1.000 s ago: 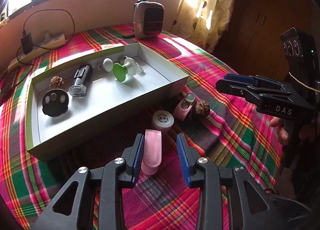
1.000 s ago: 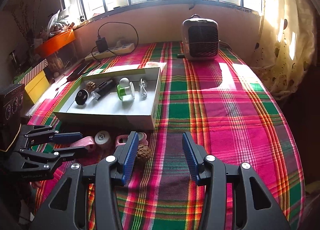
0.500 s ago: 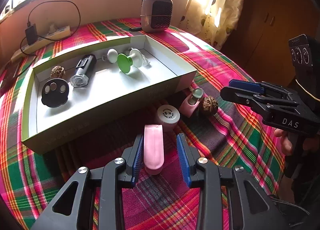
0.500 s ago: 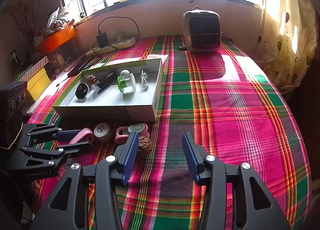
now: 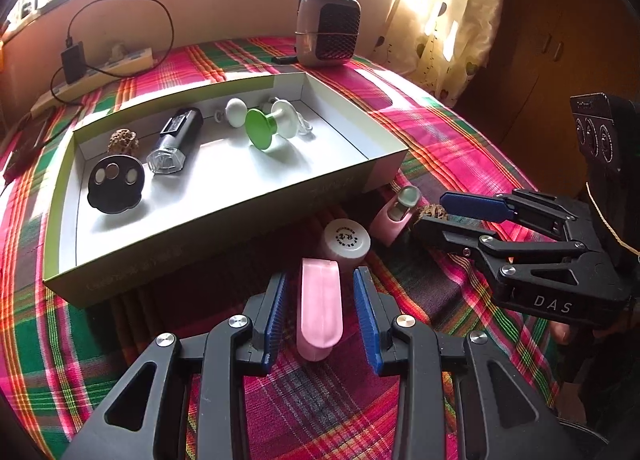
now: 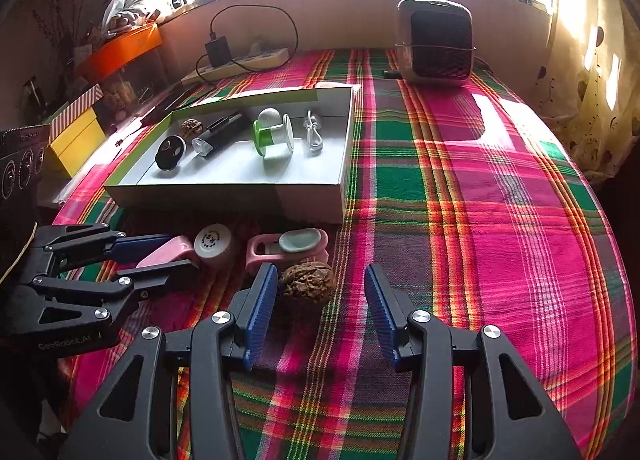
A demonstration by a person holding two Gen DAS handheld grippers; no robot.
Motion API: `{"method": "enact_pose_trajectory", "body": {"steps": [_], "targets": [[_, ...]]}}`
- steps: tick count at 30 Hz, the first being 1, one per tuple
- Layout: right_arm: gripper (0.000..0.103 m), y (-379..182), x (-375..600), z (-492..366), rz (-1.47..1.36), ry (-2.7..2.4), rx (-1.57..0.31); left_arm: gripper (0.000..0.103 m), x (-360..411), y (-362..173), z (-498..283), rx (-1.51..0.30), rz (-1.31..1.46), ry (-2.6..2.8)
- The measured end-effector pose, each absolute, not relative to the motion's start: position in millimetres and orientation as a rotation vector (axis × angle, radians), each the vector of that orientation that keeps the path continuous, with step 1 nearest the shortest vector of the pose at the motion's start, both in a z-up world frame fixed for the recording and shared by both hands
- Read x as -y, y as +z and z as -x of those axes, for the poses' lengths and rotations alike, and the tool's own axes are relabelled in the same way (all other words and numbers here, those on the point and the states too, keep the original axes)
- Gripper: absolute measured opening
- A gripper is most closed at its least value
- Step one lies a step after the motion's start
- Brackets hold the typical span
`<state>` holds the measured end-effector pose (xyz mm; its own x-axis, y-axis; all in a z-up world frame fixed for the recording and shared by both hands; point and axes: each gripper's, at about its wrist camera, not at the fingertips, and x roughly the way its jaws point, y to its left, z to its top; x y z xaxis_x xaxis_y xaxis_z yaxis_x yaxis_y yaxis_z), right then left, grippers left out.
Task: Organize objects
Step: 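Grasp the pink clip with the left tool while the right tool grasps the walnut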
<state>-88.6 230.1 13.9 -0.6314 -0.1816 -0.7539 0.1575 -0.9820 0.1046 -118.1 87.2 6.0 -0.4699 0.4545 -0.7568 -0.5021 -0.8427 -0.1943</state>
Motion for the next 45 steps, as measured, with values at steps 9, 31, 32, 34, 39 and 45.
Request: {"method": "enact_pose_trajectory", "body": {"steps": [9,31,32,34,39,45], "targets": [[0.047,8.7,-226.9,93.9,-1.282,-2.672,0.008,0.032,-83.9,5.2,119.5,-0.035,1.163,2.299],[0.047,7.6,-221.9,97.6,-1.307,-2.701,-0.095,0.022,-85.7,4.5,118.4,-0.069,1.158,2.34],[0.047,7.7,-222.0,97.8,-1.307,-2.701,-0.094,0.021,-85.1,4.4,118.6,-0.067,1.159,2.345],[0.046,7.7,-222.6,97.7,-1.306,-2.703,-0.091,0.016,-83.5,3.9,119.4,-0.059,1.164,2.351],[0.036,8.3,-227.8,96.9,-1.309,-2.722,-0.062,0.016,-81.3,3.7,120.3,-0.047,1.165,2.348],[0.032,8.8,-227.3,96.1,-1.31,-2.73,-0.067,0.016,-80.7,3.8,120.2,-0.046,1.165,2.348]]}}
